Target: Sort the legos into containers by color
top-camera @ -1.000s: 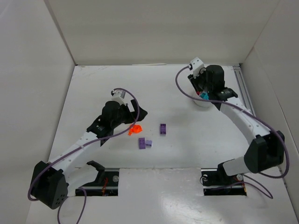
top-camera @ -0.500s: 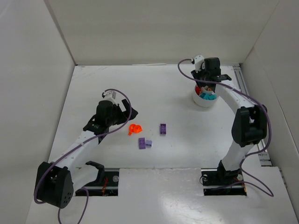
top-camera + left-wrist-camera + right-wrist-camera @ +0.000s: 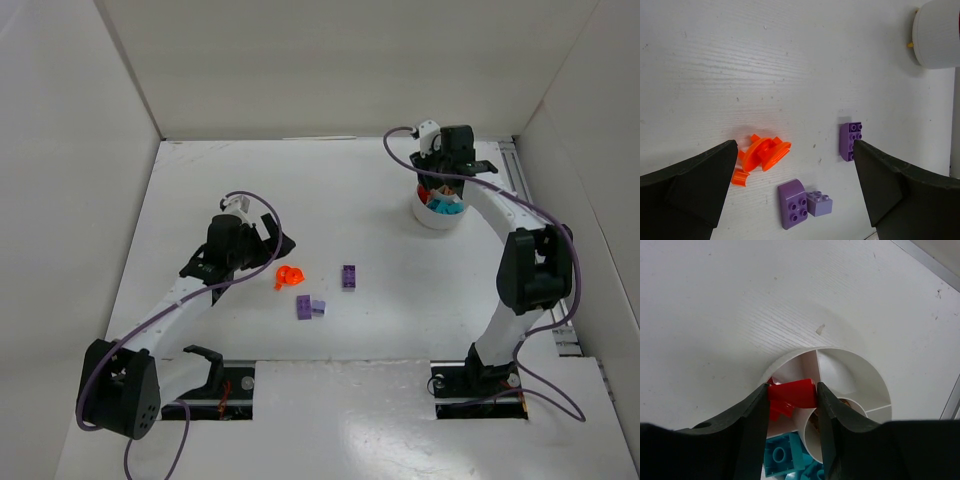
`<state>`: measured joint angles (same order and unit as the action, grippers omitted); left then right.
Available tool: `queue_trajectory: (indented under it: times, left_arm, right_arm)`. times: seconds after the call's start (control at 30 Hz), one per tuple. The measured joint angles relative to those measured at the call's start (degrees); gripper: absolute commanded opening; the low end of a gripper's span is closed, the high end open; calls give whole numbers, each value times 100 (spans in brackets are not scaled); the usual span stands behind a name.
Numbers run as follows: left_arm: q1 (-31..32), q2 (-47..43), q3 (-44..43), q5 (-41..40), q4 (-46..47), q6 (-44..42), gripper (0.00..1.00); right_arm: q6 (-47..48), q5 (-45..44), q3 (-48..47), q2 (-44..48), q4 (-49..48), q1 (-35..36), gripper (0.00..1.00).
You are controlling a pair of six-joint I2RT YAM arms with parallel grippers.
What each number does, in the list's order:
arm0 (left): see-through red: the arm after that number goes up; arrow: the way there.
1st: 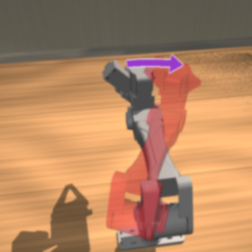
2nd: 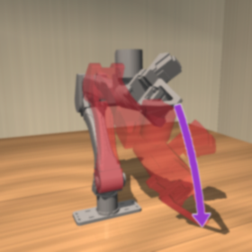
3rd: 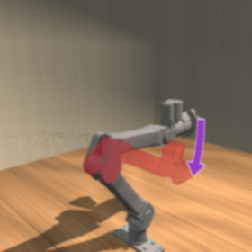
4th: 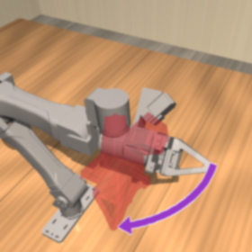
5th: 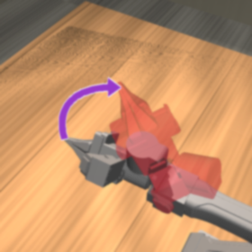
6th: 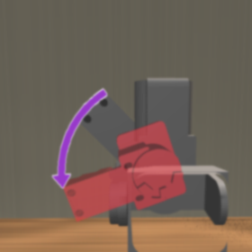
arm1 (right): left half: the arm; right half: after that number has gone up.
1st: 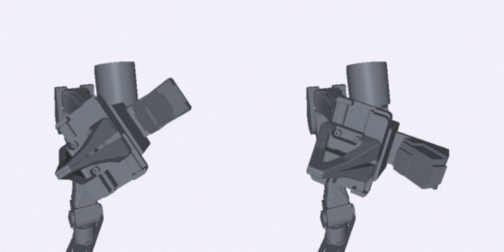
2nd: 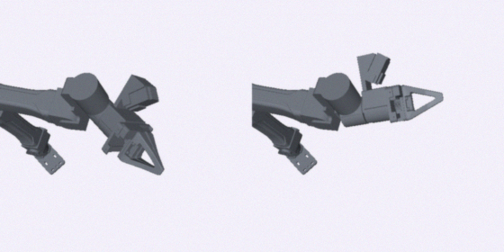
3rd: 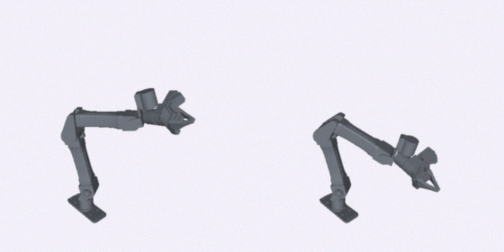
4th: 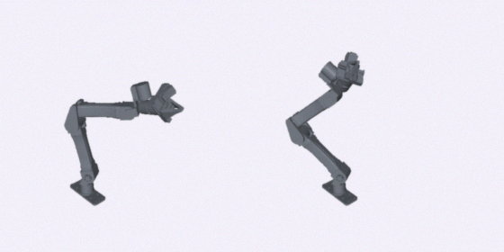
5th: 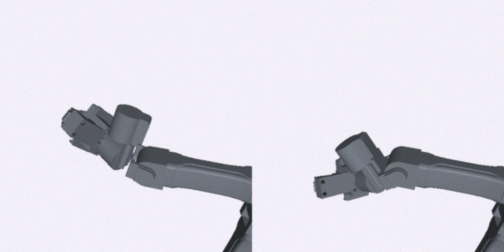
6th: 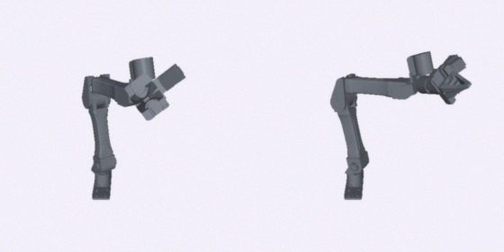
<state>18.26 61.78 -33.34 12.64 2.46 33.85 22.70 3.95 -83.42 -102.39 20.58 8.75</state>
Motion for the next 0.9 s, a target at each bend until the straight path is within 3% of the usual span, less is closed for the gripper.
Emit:
queue_trajectory:
  times: [0.27,0.4,0.8,0.9]
  left_arm:
    - [0,0,0,26,0,0,100]
    - [0,0,0,35,0,0,100]
    - [0,-2,0,68,0,2,100]
    - [0,-2,0,61,-26,2,100]
  right_arm:
    - [-46,76,125,0,0,-17,44]
    - [-57,92,208,2,0,-17,54]
    - [-114,96,260,7,-39,-17,59]
    - [-85,133,409,107,-144,-15,65]
